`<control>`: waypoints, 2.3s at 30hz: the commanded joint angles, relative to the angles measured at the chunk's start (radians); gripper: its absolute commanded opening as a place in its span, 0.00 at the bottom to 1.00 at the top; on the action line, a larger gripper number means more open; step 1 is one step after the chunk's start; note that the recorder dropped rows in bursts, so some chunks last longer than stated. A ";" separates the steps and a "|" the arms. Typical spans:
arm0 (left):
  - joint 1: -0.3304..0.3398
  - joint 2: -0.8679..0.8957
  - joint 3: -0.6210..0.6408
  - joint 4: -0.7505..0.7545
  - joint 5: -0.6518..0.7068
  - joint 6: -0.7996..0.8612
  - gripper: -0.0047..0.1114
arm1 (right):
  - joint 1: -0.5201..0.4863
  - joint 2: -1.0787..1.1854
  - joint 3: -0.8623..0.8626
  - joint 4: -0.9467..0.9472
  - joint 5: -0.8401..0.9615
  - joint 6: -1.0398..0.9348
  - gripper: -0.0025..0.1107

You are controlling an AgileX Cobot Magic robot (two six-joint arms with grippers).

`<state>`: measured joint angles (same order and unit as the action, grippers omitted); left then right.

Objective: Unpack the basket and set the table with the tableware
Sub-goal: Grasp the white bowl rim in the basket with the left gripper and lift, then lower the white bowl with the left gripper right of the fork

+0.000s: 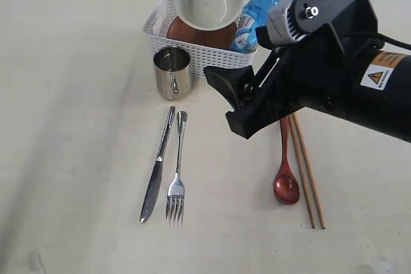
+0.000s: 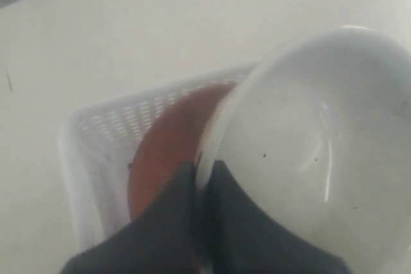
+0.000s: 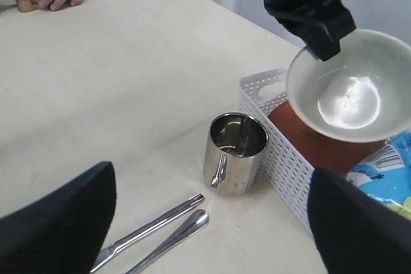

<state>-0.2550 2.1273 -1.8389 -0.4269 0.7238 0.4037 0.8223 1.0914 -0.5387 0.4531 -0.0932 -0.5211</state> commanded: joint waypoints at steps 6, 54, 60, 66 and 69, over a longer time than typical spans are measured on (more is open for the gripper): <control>0.010 -0.112 -0.006 0.006 0.211 -0.072 0.04 | -0.062 -0.037 -0.001 0.135 0.017 0.002 0.69; -0.323 -0.233 0.743 -0.201 -0.104 -0.086 0.04 | -0.759 -0.210 -0.001 0.148 0.384 -0.002 0.69; -0.326 -0.229 0.743 -0.206 -0.109 -0.082 0.16 | -0.759 -0.210 -0.001 0.148 0.385 -0.002 0.69; -0.326 -0.233 0.729 -0.186 -0.091 -0.082 0.42 | -0.759 -0.210 -0.001 0.148 0.391 -0.002 0.69; -0.326 -0.253 0.719 -0.179 -0.087 -0.082 0.45 | -0.759 -0.210 -0.001 0.148 0.398 -0.002 0.69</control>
<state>-0.5770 1.9006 -1.1064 -0.6128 0.6268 0.3191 0.0686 0.8855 -0.5387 0.6056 0.2954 -0.5211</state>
